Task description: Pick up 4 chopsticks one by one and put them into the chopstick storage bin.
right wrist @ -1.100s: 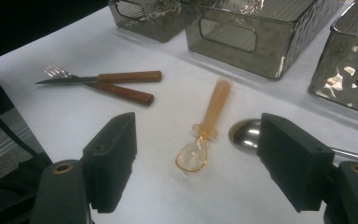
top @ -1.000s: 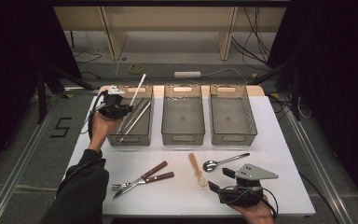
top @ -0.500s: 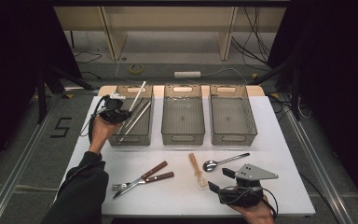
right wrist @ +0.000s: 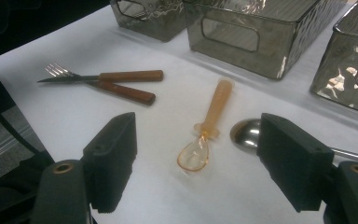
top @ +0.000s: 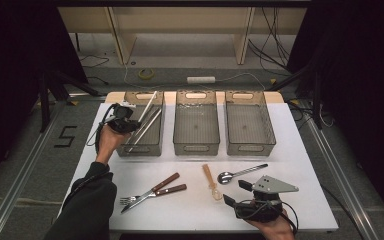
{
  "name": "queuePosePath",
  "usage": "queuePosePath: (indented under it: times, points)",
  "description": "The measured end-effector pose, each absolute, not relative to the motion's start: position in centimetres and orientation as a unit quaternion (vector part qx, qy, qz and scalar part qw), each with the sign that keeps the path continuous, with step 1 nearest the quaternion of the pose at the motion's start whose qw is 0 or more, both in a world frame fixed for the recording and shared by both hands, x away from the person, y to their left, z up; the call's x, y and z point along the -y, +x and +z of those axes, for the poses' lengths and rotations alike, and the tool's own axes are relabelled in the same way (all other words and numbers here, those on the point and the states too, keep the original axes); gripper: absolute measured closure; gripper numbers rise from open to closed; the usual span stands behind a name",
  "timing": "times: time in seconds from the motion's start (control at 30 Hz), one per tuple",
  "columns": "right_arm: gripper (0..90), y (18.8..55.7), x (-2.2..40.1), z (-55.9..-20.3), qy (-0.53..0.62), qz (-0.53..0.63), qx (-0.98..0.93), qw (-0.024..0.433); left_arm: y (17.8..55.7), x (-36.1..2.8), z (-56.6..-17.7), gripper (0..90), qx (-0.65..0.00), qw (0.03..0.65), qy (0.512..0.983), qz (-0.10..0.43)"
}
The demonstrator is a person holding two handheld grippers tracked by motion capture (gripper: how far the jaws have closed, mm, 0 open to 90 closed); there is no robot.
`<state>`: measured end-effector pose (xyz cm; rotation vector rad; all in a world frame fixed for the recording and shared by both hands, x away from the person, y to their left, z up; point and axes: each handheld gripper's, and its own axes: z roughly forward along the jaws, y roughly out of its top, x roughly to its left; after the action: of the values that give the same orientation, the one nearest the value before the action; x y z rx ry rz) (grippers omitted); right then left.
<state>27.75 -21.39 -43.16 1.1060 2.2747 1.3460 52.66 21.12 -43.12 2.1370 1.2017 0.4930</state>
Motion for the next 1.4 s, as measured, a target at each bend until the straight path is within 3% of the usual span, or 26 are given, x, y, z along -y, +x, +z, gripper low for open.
queuePosePath:
  times: [0.6, 0.77, 1.13, 1.4]
  points:
    - [29.9, 27.8, 21.3, -43.2, 0.382, 0.463, -0.788, 0.138, 52.5, -20.9, -43.0, 79.2, -0.454, 0.303, 0.815, 0.194]
    - [29.9, 27.8, 21.3, -43.2, 0.383, 0.463, -0.788, 0.138, 51.0, -21.0, -41.6, 68.6, -0.448, 0.329, 0.810, 0.188]
    - [29.9, 27.9, 21.3, -43.3, 0.382, 0.458, -0.791, 0.141, 47.5, -20.5, -39.3, 34.2, -0.428, 0.432, 0.782, 0.136]
    - [29.9, 28.0, 21.2, -43.4, 0.384, 0.453, -0.792, 0.141, 45.0, -19.3, -38.9, 23.3, -0.402, 0.460, 0.784, 0.110]
